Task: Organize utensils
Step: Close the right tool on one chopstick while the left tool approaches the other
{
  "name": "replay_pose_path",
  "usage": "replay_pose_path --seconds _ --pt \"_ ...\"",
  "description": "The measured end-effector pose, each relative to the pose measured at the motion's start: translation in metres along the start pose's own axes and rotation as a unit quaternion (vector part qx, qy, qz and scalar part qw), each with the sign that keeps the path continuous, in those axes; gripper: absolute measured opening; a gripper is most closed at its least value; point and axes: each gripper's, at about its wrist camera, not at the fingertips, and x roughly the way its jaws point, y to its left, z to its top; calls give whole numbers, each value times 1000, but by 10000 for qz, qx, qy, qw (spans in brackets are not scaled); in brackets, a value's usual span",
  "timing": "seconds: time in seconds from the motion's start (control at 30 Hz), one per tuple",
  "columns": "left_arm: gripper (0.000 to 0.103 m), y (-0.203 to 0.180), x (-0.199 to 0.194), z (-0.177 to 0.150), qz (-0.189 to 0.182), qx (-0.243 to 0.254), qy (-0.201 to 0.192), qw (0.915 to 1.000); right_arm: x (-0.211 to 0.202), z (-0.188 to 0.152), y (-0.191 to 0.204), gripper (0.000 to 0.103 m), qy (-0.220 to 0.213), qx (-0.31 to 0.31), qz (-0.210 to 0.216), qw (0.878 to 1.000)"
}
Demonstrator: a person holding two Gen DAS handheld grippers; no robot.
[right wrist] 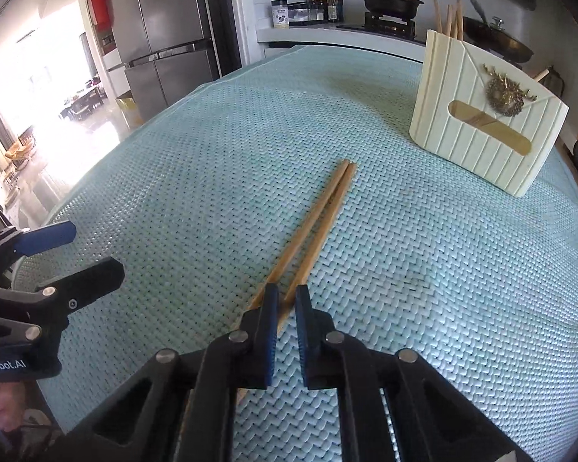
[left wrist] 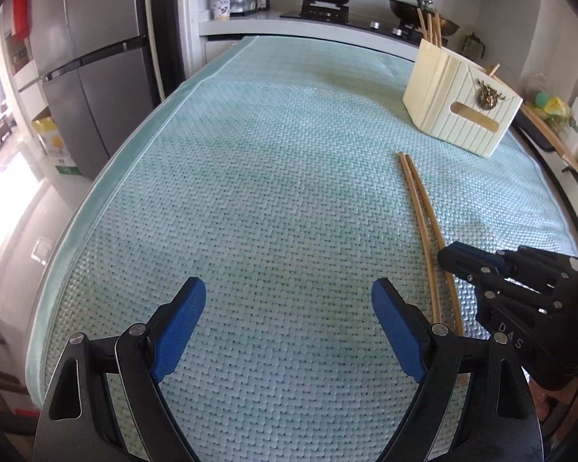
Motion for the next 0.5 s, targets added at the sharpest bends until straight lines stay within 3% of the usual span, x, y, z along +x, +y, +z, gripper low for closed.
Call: replay_pose_path --seconds 0.33,0.5 --pt "89 -14 4 -1 -23 178 56 9998 -44 -56 -41 7 8 165 -1052 9943" --pt "89 -28 3 -5 -84 339 83 9994 -79 -92 -78 7 146 625 -1444 9874"
